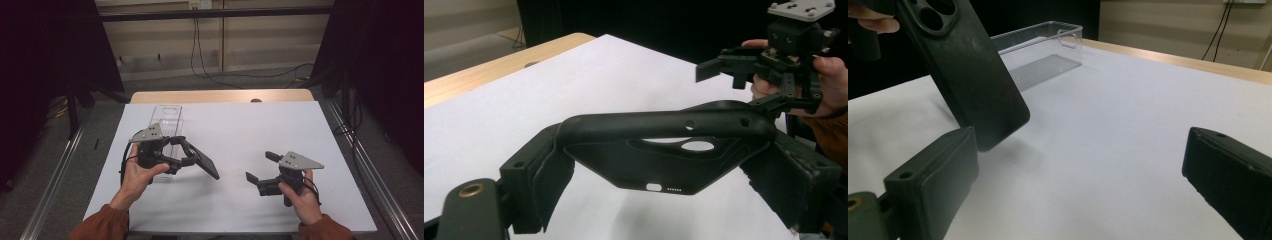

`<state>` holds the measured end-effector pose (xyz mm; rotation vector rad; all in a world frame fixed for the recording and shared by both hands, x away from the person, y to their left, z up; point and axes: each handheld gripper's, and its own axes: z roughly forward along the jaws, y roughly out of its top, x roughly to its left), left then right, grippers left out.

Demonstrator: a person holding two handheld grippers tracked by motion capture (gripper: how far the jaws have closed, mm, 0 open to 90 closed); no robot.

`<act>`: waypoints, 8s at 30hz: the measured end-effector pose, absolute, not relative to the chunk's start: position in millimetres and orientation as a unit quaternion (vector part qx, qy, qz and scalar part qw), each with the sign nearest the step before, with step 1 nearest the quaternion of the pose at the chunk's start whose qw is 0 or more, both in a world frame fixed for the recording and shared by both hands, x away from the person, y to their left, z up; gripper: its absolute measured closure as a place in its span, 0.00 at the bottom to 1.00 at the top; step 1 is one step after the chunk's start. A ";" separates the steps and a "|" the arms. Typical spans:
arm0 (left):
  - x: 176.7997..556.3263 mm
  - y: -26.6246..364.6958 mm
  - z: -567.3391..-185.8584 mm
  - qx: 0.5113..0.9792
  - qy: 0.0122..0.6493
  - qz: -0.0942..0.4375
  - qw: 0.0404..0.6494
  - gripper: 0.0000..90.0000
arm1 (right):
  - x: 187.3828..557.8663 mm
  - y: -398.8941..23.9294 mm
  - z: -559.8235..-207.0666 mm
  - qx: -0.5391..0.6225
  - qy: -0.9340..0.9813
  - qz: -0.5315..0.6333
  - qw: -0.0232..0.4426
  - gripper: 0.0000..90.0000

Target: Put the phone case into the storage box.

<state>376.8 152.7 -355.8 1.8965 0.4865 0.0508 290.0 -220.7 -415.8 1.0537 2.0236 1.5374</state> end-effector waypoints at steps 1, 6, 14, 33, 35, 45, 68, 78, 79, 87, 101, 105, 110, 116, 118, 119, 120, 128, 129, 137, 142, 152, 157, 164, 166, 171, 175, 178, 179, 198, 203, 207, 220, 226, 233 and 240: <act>377.3 153.6 -355.7 0.803 0.211 0.024 0.557 0.17 | 288.8 -223.2 -416.2 0.377 0.722 0.547 0.194 0.02; 380.5 157.6 -354.3 0.800 0.227 0.029 0.554 0.17 | 281.4 -234.3 -417.6 0.391 0.716 0.540 0.208 0.01; 387.4 159.5 -354.7 0.797 0.253 0.041 0.546 0.17 | 272.3 -246.6 -415.2 0.412 0.699 0.536 0.234 0.01; 395.5 160.9 -344.1 0.792 0.288 0.064 0.535 0.17 | 240.0 -266.7 -418.1 0.428 0.672 0.526 0.298 0.00; 396.6 161.1 -342.8 0.789 0.293 0.066 0.535 0.17 | 239.5 -269.1 -420.4 0.432 0.667 0.527 0.302 0.00; 404.2 164.1 -333.9 0.786 0.303 0.078 0.533 0.17 | 241.1 -282.6 -428.3 0.464 0.650 0.509 0.321 0.00; 429.6 181.0 -294.8 0.771 0.342 0.120 0.524 0.17 | 236.4 -289.0 -431.0 0.461 0.655 0.503 0.326 0.00; 443.5 198.6 -290.4 0.761 0.368 0.142 0.515 0.17 | 234.8 -288.5 -430.8 0.455 0.654 0.507 0.329 0.00; 444.9 200.5 -289.4 0.761 0.371 0.145 0.513 0.17 | 235.0 -288.2 -431.7 0.456 0.654 0.508 0.326 0.00; 452.3 213.0 -282.3 0.747 0.394 0.156 0.512 0.17 | 235.7 -288.7 -433.6 0.457 0.655 0.507 0.323 0.00; 464.5 224.1 -277.2 0.733 0.430 0.183 0.494 0.17 | 235.4 -287.2 -433.8 0.450 0.660 0.507 0.324 0.00; 469.2 224.4 -278.8 0.732 0.438 0.184 0.487 0.17 | 235.4 -286.9 -433.8 0.450 0.659 0.508 0.324 0.00; 476.8 222.2 -282.5 0.729 0.451 0.190 0.478 0.17 | 235.6 -286.7 -433.9 0.449 0.660 0.508 0.324 0.00; 487.2 218.6 -287.5 0.726 0.467 0.198 0.465 0.17 | 234.7 -287.0 -433.5 0.444 0.660 0.510 0.326 0.00; 489.8 217.6 -289.6 0.724 0.472 0.199 0.462 0.17 | 234.8 -286.9 -433.4 0.445 0.660 0.511 0.325 0.00; 491.1 217.1 -290.9 0.724 0.473 0.198 0.461 0.17 | 234.8 -286.8 -433.4 0.444 0.660 0.511 0.325 0.00; 492.5 216.0 -292.5 0.723 0.477 0.200 0.458 0.17 | 234.8 -286.7 -433.4 0.443 0.661 0.511 0.326 0.00; 500.1 211.3 -299.5 0.724 0.489 0.205 0.441 0.17 | 235.2 -286.0 -433.9 0.442 0.661 0.512 0.324 0.00; 501.2 210.4 -300.7 0.722 0.492 0.205 0.441 0.17 | 235.1 -286.0 -434.1 0.443 0.661 0.512 0.324 0.00; 508.6 204.4 -309.6 0.724 0.502 0.209 0.424 0.17 | 235.1 -285.9 -434.4 0.442 0.663 0.511 0.322 0.00; 514.8 198.6 -316.0 0.718 0.513 0.212 0.419 0.17 | 235.3 -285.7 -434.9 0.442 0.664 0.510 0.321 0.00; 520.0 189.7 -324.7 0.713 0.521 0.225 0.412 0.16 | 235.3 -285.6 -435.4 0.441 0.666 0.511 0.318 0.00; 521.5 185.4 -327.6 0.712 0.523 0.235 0.405 0.16 | 235.3 -284.8 -435.5 0.438 0.668 0.511 0.318 0.00; 525.4 183.4 -334.2 0.708 0.532 0.243 0.395 0.16 | 235.3 -285.0 -435.6 0.439 0.667 0.511 0.317 0.00; 525.9 181.8 -335.1 0.708 0.532 0.245 0.395 0.16 | 235.5 -285.0 -435.6 0.440 0.667 0.511 0.317 0.00; 527.2 177.8 -338.3 0.706 0.535 0.248 0.393 0.16 | 235.5 -285.2 -435.6 0.439 0.668 0.511 0.317 0.00; 528.7 175.3 -342.7 0.708 0.539 0.248 0.384 0.16 | 235.3 -284.9 -435.7 0.438 0.668 0.511 0.317 0.00; 529.5 174.4 -345.1 0.708 0.539 0.249 0.382 0.16 | 235.3 -285.0 -435.6 0.438 0.668 0.511 0.317 0.00; 529.8 174.2 -346.2 0.710 0.538 0.250 0.380 0.16 | 235.3 -284.9 -435.7 0.438 0.668 0.511 0.317 0.00; 532.2 164.5 -358.0 0.711 0.533 0.267 0.373 0.15 | 234.1 -284.9 -435.4 0.433 0.671 0.514 0.314 0.00; 532.0 158.9 -358.7 0.715 0.527 0.278 0.367 0.15 | 234.3 -284.5 -435.5 0.434 0.670 0.514 0.314 0.00; 534.0 158.0 -358.8 0.712 0.528 0.279 0.369 0.15 | 234.4 -284.2 -435.7 0.435 0.670 0.512 0.314 0.00; 546.4 156.9 -357.9 0.712 0.526 0.277 0.374 0.14 | 234.7 -284.2 -436.1 0.432 0.674 0.513 0.311 0.00; 550.6 154.9 -356.9 0.717 0.520 0.274 0.376 0.14 | 234.1 -284.9 -435.8 0.434 0.672 0.514 0.310 0.00; 557.2 155.3 -358.9 0.712 0.521 0.276 0.383 0.14 | 234.0 -284.5 -435.9 0.431 0.674 0.514 0.309 0.00; 560.7 150.7 -359.3 0.717 0.512 0.280 0.381 0.14 | 234.1 -284.9 -436.0 0.433 0.673 0.515 0.307 0.00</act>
